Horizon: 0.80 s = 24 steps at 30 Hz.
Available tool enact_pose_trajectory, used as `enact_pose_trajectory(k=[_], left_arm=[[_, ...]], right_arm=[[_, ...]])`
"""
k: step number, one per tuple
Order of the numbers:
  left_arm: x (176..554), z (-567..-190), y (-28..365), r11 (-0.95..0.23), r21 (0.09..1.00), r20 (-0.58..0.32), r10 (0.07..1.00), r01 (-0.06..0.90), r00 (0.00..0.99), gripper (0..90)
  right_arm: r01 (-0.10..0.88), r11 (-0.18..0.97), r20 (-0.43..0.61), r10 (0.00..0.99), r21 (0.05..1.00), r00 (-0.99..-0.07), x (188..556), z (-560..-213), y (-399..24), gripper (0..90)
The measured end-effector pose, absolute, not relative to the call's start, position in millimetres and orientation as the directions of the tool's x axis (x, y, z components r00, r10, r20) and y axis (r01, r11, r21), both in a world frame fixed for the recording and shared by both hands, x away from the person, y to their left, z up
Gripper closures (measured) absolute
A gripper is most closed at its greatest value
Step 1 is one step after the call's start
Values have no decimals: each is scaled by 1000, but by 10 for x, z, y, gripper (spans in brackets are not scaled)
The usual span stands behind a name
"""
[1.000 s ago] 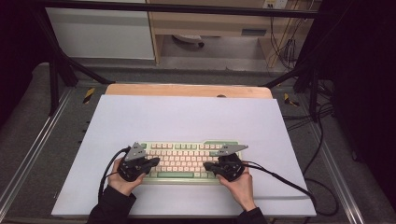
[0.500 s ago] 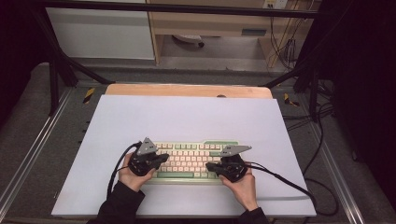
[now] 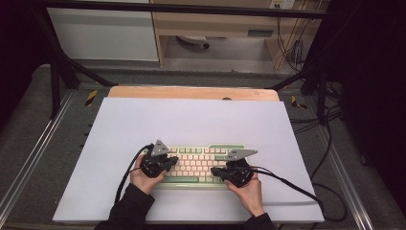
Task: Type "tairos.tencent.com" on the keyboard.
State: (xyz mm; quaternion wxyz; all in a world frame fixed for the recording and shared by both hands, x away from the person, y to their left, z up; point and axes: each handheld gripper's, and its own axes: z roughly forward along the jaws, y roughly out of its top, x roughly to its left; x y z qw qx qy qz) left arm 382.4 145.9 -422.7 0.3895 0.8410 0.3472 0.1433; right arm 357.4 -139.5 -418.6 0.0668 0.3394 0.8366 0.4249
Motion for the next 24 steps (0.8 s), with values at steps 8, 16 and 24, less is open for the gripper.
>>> enact_pose_trajectory(k=[8, 16, 24], left_arm=[[3833, -4261, 1438, -459, 755, -24, 695, 469, 719, 897], [3832, -4291, 1444, -461, 752, -27, 694, 472, 720, 897], [3780, -4228, 1497, -456, 764, -26, 685, 457, 728, 897]], right_arm=[[510, 410, 175, 624, 756, -761, 3574, -4187, -1395, 900], [509, 414, 172, 624, 755, -762, 3573, -4189, -1395, 900], [511, 410, 173, 627, 756, -760, 3570, -4180, -1397, 900]])
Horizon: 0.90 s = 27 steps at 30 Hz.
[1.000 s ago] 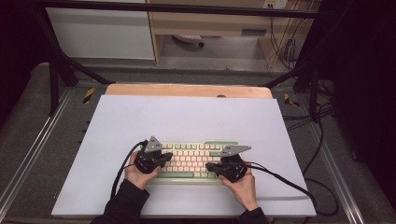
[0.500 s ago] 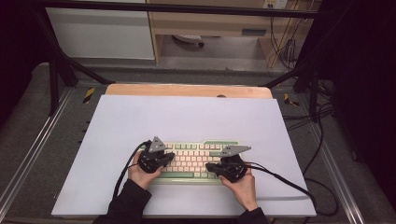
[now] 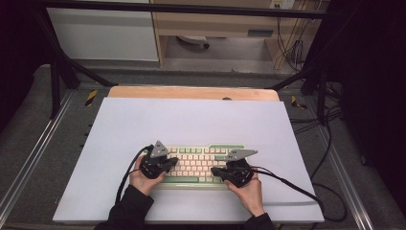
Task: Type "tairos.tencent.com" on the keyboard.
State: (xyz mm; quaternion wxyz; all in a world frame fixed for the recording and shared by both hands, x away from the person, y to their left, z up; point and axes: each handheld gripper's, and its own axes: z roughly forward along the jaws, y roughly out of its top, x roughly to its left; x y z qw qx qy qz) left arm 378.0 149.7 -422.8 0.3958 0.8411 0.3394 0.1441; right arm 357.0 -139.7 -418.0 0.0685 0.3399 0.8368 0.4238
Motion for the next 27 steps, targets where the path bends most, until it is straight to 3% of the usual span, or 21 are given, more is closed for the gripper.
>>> enact_pose_trajectory(k=[27], left_arm=[[3525, -4127, 2003, -415, 783, -44, 706, 463, 707, 895]], right_arm=[[512, 396, 182, 628, 762, -757, 3598, -4155, -1360, 900]])
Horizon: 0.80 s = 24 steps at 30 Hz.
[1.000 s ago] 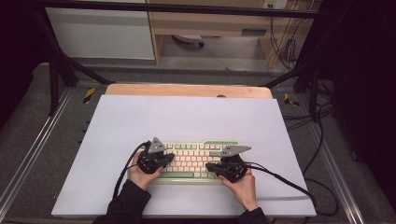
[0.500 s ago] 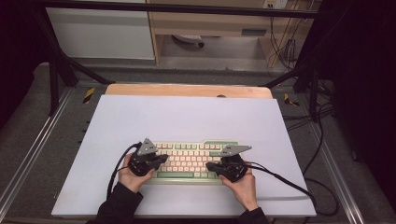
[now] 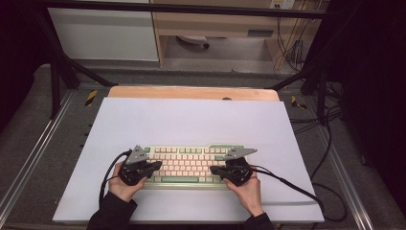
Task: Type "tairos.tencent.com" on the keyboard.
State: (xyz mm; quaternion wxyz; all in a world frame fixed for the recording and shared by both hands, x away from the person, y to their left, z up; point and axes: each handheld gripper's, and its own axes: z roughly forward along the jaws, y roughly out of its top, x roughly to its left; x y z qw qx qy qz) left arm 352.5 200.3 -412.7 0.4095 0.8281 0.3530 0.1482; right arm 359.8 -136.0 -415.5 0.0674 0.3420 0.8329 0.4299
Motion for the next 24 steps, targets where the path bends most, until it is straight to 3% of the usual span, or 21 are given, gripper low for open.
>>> enact_pose_trajectory(k=[24], left_arm=[[3444, -4203, 2212, -392, 783, -66, 720, 484, 690, 895]], right_arm=[[510, 432, 179, 606, 744, -775, 3653, -4304, -1095, 900]])
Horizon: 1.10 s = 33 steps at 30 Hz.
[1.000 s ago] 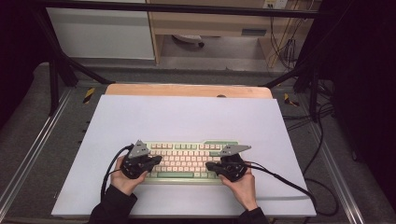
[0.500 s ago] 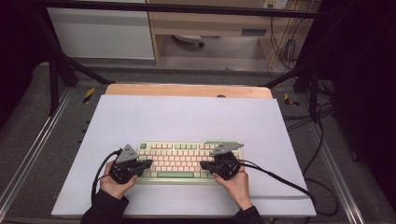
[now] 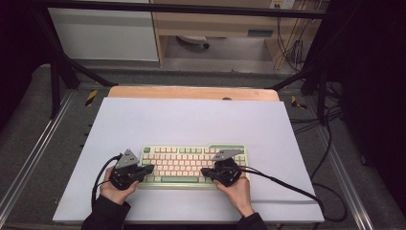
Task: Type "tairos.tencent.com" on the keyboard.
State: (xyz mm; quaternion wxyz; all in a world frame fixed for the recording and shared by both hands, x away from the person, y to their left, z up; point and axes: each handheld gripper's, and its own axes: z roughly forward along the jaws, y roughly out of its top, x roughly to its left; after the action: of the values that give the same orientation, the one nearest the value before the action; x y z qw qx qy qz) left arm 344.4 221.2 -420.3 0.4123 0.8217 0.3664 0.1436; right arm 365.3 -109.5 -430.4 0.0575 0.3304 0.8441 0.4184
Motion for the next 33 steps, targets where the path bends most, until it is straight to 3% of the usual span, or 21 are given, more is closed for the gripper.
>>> enact_pose_trajectory(k=[33], left_arm=[[3438, -4191, 2061, -409, 785, -55, 702, 465, 710, 897]], right_arm=[[495, 415, 152, 630, 763, -762, 3619, -4183, -1301, 900]])
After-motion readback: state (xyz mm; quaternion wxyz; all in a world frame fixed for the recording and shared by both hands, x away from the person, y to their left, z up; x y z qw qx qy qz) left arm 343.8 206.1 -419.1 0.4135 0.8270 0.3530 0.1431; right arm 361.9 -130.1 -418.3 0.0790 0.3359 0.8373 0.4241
